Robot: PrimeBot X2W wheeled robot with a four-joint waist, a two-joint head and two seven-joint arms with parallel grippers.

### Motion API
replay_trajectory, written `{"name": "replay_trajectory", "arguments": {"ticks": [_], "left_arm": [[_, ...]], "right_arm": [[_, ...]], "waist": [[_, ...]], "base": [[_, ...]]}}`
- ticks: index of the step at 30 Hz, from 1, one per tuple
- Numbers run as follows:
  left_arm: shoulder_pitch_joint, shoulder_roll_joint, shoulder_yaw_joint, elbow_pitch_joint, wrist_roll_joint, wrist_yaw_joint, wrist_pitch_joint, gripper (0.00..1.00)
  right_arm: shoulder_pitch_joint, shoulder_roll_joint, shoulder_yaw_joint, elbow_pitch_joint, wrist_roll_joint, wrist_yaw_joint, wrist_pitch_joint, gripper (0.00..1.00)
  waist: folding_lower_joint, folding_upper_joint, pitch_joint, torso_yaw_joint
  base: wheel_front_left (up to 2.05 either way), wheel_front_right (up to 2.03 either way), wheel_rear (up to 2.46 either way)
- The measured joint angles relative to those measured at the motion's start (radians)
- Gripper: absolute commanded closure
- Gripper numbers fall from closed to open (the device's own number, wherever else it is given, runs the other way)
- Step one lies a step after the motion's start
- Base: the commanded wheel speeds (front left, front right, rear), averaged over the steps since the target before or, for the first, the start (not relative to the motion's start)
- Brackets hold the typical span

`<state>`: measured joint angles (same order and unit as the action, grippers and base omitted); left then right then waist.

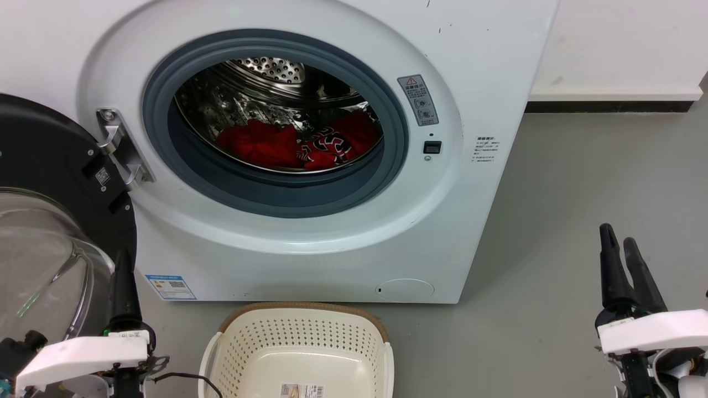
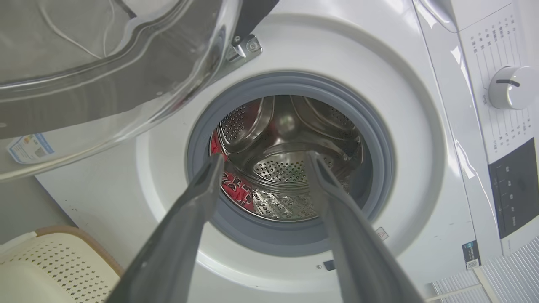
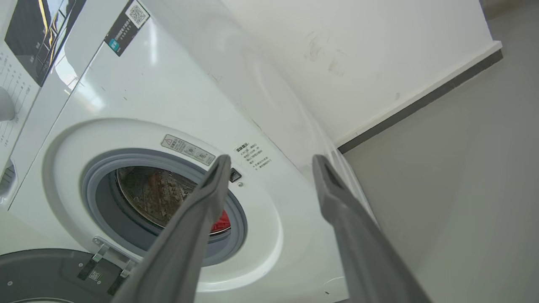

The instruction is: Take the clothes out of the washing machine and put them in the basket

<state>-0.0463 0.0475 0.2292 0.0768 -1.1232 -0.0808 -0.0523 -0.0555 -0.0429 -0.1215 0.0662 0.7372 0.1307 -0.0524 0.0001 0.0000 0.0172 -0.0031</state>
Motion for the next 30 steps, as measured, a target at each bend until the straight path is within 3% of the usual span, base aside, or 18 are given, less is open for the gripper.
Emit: {"name": "replay_trajectory", "arguments": {"ticks": [11, 23, 30], "left_arm": [[0.020, 0.000, -0.032, -0.092, 0.144, 0.007, -0.032, 0.00], [0.043, 0.000, -0.086, -0.160, 0.337, -0.015, -0.068, 0.00], [0.060, 0.001, -0.139, -0.196, 0.510, -0.005, -0.091, 0.00]], "right_arm": [[0.004, 0.000, 0.028, -0.071, -0.203, 0.000, -0.032, 0.00], [0.017, -0.001, 0.049, -0.130, -0.393, 0.000, -0.067, 0.00], [0.023, -0.002, 0.064, -0.148, -0.496, 0.000, -0.089, 0.00]], "waist": [[0.0000, 0.0000, 0.006, -0.002], [0.0000, 0.0000, 0.010, -0.004], [0.0000, 0.0000, 0.012, -0.006]], "base": [[0.00, 0.00, 0.00], [0.00, 0.00, 0.00], [0.00, 0.00, 0.00]]}}
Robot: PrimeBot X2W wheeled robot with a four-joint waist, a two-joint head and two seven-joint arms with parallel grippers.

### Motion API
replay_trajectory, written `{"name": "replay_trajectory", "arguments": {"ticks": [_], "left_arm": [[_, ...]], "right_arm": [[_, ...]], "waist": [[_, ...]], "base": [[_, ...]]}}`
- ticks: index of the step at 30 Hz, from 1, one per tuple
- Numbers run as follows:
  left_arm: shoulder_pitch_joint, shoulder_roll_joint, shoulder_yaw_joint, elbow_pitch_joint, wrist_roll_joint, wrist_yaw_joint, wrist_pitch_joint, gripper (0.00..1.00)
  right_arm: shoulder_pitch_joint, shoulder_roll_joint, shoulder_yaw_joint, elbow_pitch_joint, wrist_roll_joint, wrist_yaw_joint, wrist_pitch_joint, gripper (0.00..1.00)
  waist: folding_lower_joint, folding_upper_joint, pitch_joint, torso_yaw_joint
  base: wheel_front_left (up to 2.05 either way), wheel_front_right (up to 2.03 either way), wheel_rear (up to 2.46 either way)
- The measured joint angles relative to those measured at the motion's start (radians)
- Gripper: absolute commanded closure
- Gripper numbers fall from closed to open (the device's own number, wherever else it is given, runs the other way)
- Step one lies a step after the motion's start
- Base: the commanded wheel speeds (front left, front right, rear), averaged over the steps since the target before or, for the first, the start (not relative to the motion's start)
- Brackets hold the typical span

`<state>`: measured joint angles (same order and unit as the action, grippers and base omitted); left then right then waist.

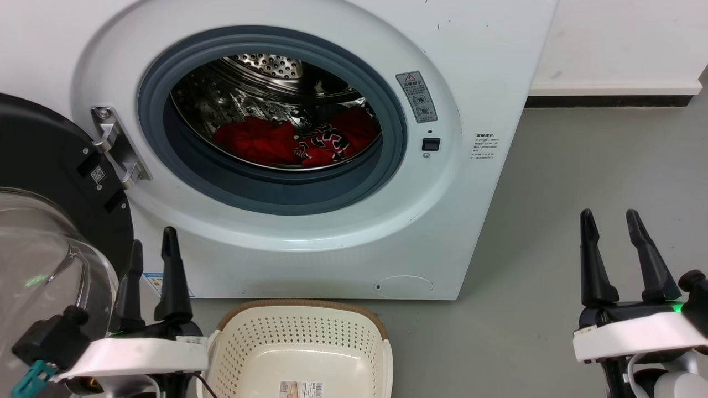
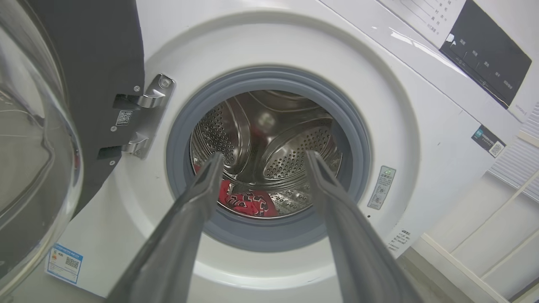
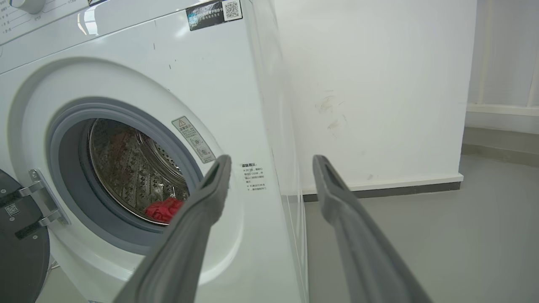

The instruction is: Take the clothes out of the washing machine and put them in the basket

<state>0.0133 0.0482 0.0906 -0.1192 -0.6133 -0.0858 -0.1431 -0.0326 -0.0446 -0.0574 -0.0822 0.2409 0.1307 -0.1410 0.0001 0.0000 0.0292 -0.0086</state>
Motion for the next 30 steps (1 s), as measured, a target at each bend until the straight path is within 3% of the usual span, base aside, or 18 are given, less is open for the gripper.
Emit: {"name": "replay_trajectory", "arguments": {"ticks": [16, 30], "left_arm": [[0.023, 0.000, -0.084, -0.002, 0.225, 0.056, -0.038, 0.00], [0.040, 0.001, -0.104, 0.041, 0.366, 0.058, -0.066, 0.00]], "right_arm": [[0.038, -0.002, 0.014, 0.051, -0.130, 0.000, -0.040, 0.00], [0.040, -0.002, 0.027, 0.058, -0.295, 0.000, -0.069, 0.00]], "waist": [[-0.0001, 0.0000, -0.002, -0.004], [-0.0001, 0.0000, -0.005, -0.005]], "base": [[0.00, 0.00, 0.00], [0.00, 0.00, 0.00]]}}
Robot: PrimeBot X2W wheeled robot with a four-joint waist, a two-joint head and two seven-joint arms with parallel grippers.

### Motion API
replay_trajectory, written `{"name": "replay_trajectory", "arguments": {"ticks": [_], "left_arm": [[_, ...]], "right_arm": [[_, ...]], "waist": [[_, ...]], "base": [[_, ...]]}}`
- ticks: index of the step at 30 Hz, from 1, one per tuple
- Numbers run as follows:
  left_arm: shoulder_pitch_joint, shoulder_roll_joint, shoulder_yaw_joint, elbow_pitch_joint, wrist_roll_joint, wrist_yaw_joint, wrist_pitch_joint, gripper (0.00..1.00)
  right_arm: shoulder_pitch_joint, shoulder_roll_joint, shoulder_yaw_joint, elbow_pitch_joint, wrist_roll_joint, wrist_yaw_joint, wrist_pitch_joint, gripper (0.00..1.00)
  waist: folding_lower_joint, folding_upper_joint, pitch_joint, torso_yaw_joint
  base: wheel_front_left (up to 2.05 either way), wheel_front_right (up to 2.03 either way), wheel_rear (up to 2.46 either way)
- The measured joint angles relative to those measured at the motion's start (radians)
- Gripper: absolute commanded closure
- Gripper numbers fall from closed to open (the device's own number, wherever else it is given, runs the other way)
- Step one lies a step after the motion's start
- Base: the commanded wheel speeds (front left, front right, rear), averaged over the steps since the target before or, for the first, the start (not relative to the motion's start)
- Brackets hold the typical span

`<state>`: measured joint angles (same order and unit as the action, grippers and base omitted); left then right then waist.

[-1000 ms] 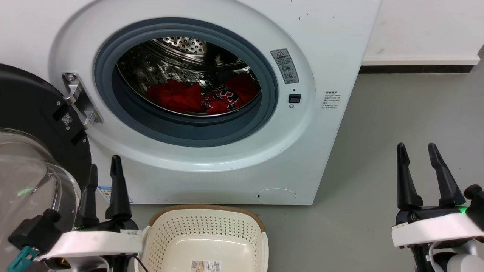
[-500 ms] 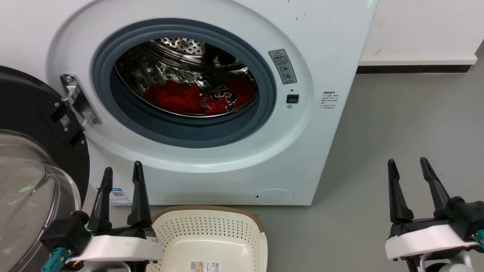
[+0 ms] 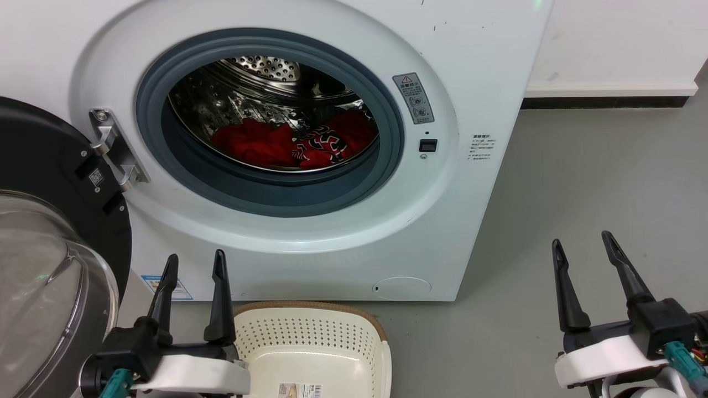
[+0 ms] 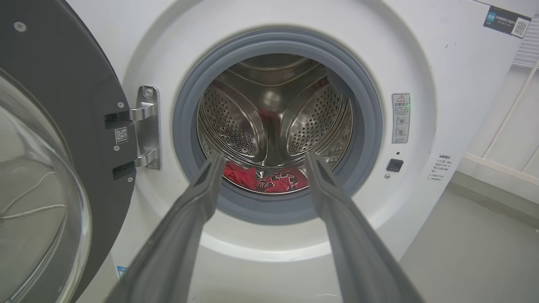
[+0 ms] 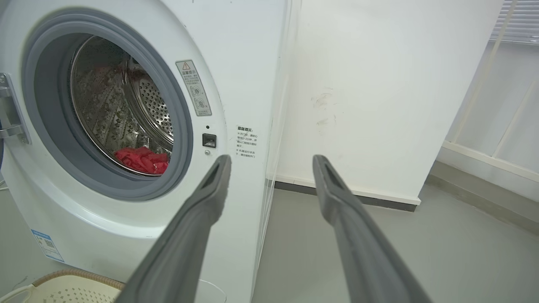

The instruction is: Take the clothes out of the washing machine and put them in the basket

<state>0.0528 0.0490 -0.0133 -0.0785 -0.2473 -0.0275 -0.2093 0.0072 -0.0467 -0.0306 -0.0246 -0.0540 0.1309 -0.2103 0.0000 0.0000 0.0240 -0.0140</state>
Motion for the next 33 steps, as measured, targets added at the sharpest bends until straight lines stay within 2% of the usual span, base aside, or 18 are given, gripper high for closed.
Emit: {"name": "replay_trajectory", "arguments": {"ticks": [8, 17, 23, 29, 33], "left_arm": [[0.006, 0.002, -0.025, -0.002, 0.107, 0.019, -0.018, 0.00], [0.012, 0.007, -0.045, 0.002, 0.165, 0.032, -0.036, 0.00], [0.022, 0.004, -0.022, 0.007, 0.154, 0.017, -0.047, 0.00], [0.024, 0.003, -0.005, 0.023, 0.175, -0.021, -0.053, 0.00], [0.026, 0.002, -0.008, 0.037, 0.180, -0.023, -0.054, 0.00]], "right_arm": [[0.004, 0.000, 0.009, -0.012, -0.089, 0.000, -0.018, 0.00], [0.012, -0.001, 0.013, -0.013, -0.141, 0.000, -0.036, 0.00], [0.014, -0.001, -0.001, 0.013, -0.093, 0.000, -0.046, 0.00], [0.016, -0.002, -0.012, 0.066, -0.028, 0.000, -0.053, 0.00], [0.016, -0.002, -0.009, 0.085, -0.007, 0.000, -0.053, 0.00]], "waist": [[0.0000, 0.0000, 0.002, -0.003], [0.0000, 0.0000, 0.007, -0.004], [0.0000, 0.0000, 0.010, -0.006], [0.0000, 0.0000, 0.011, -0.008], [0.0000, 0.0000, 0.011, -0.010]], "base": [[0.00, 0.00, 0.00], [0.00, 0.00, 0.00], [0.00, 0.00, 0.00], [0.00, 0.00, 0.00], [0.00, 0.00, 0.00]]}}
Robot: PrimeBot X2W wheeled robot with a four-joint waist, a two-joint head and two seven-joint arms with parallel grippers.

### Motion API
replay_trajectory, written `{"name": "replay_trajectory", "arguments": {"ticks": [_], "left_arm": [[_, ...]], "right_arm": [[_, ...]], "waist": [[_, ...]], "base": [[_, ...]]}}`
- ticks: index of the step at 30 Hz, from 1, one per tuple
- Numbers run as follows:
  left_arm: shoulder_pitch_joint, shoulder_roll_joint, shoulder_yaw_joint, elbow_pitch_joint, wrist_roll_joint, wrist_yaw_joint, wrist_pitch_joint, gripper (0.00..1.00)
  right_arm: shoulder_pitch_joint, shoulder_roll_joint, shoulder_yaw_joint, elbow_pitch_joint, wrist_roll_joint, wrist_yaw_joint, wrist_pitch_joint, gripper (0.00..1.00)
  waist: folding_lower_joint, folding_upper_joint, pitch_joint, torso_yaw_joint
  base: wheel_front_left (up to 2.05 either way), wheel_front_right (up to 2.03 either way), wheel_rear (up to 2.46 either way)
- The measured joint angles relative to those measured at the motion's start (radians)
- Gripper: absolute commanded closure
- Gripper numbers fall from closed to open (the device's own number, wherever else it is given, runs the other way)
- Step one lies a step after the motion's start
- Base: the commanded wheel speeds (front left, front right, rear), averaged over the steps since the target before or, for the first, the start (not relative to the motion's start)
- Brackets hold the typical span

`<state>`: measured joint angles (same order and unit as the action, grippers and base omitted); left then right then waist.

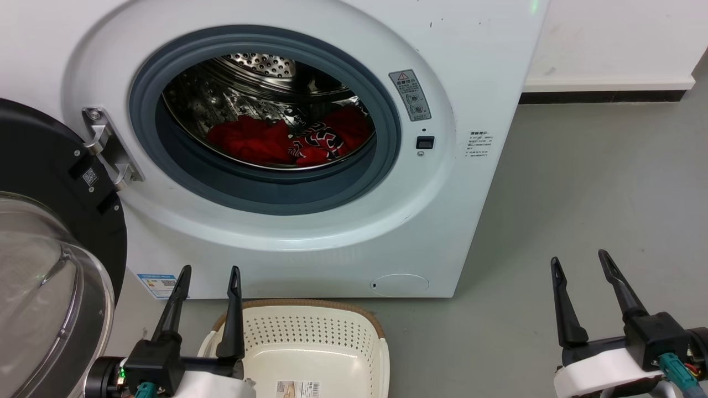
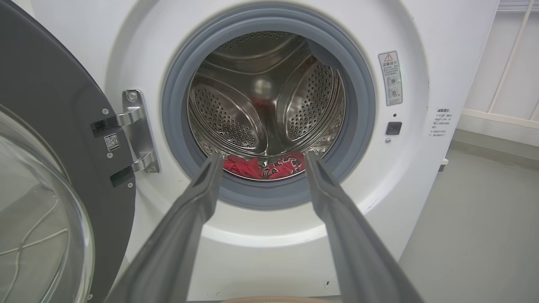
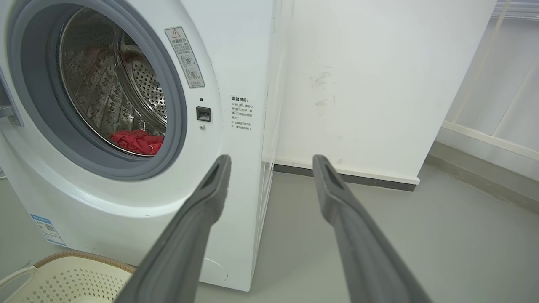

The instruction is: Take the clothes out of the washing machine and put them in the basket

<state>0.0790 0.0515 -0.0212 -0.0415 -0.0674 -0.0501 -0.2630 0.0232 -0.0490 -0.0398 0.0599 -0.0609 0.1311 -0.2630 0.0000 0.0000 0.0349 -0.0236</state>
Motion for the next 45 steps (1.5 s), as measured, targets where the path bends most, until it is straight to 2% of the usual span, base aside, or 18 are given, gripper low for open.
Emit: {"name": "replay_trajectory", "arguments": {"ticks": [18, 28, 36, 42, 43, 44, 45], "left_arm": [[0.000, 0.000, -0.012, 0.021, 0.009, 0.011, 0.000, 0.00], [-0.051, 0.014, -0.007, 0.074, 0.026, -0.041, 0.000, 0.00], [-0.291, 0.143, 0.032, 0.186, 0.002, -0.073, 0.000, 0.00], [-0.555, 0.309, 0.008, 0.367, -0.025, -0.079, 0.018, 0.00], [-0.555, 0.309, 0.008, 0.367, -0.025, -0.079, 0.018, 0.00], [-0.669, 0.374, -0.035, 0.420, -0.048, -0.079, 0.061, 0.00], [-0.726, 0.409, -0.063, 0.438, -0.049, -0.079, 0.086, 0.00]], "right_arm": [[-0.002, 0.000, 0.003, 0.012, 0.000, 0.000, 0.000, 0.00], [-0.053, -0.001, -0.052, 0.031, 0.000, 0.000, 0.000, 0.00], [-0.119, -0.001, -0.043, 0.015, 0.058, 0.000, 0.000, 0.00], [-0.163, -0.002, -0.038, 0.004, 0.099, 0.000, 0.000, 0.00], [-0.163, -0.002, -0.038, 0.004, 0.099, 0.000, 0.000, 0.00], [-0.176, -0.002, -0.033, 0.002, 0.115, 0.000, 0.000, 0.00], [-0.182, -0.002, -0.030, 0.002, 0.116, 0.000, 0.000, 0.00]], "waist": [[0.0000, 0.0000, 0.008, -0.001], [0.0000, 0.0000, 0.074, -0.039], [0.0001, 0.0000, 0.241, -0.121], [0.0002, 0.0000, 0.378, -0.181], [0.0002, 0.0000, 0.378, -0.181], [0.0002, 0.0000, 0.422, -0.200], [0.0002, -0.0001, 0.443, -0.209]], "base": [[0.00, 0.00, 0.00], [0.00, 0.00, 0.00], [0.00, 0.00, 0.00], [0.00, 0.00, 0.00], [0.00, 0.00, 0.00], [0.00, 0.00, 0.00], [0.00, 0.00, 0.00]]}}
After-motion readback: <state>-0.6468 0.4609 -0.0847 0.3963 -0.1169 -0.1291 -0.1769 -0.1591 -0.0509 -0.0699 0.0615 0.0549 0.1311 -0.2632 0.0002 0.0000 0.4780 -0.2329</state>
